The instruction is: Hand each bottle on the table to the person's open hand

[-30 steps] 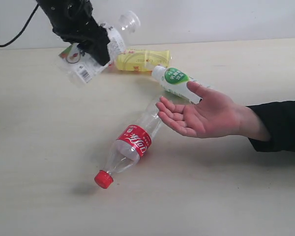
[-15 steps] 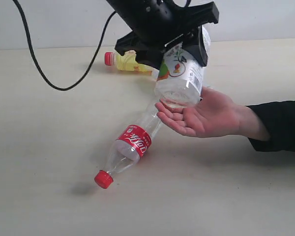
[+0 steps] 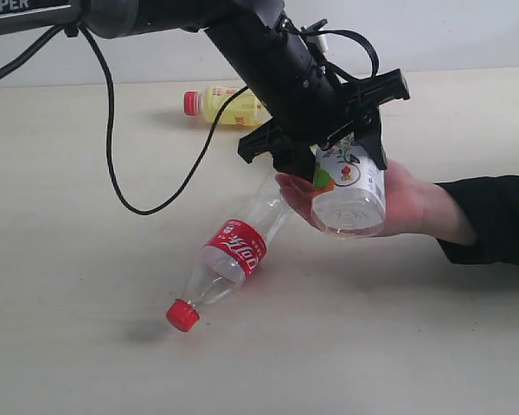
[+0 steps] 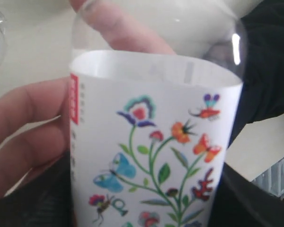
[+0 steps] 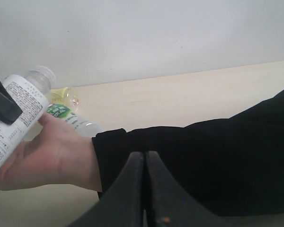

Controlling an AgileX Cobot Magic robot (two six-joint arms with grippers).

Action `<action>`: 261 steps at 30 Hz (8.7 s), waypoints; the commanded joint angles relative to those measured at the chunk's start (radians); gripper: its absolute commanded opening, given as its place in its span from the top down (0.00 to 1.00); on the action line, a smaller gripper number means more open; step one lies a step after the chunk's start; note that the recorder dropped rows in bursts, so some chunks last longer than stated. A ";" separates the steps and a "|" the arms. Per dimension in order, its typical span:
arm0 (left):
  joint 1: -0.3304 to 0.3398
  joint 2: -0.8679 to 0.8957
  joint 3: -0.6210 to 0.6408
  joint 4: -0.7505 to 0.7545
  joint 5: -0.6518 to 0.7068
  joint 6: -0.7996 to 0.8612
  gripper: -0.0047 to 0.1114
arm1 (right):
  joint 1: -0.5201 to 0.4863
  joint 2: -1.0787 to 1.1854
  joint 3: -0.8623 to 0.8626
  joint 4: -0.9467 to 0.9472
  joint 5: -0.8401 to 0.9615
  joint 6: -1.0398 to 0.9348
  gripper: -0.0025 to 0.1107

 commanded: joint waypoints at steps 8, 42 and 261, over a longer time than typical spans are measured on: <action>-0.002 0.002 -0.007 -0.022 -0.100 0.034 0.46 | -0.003 -0.006 0.005 -0.004 -0.006 -0.007 0.98; 0.138 -0.219 -0.007 0.386 0.106 0.474 0.24 | -0.003 -0.006 0.005 -0.004 -0.006 -0.007 0.98; -0.021 0.179 -0.036 0.534 -0.510 1.682 0.08 | -0.003 -0.006 0.005 -0.004 -0.006 -0.007 0.98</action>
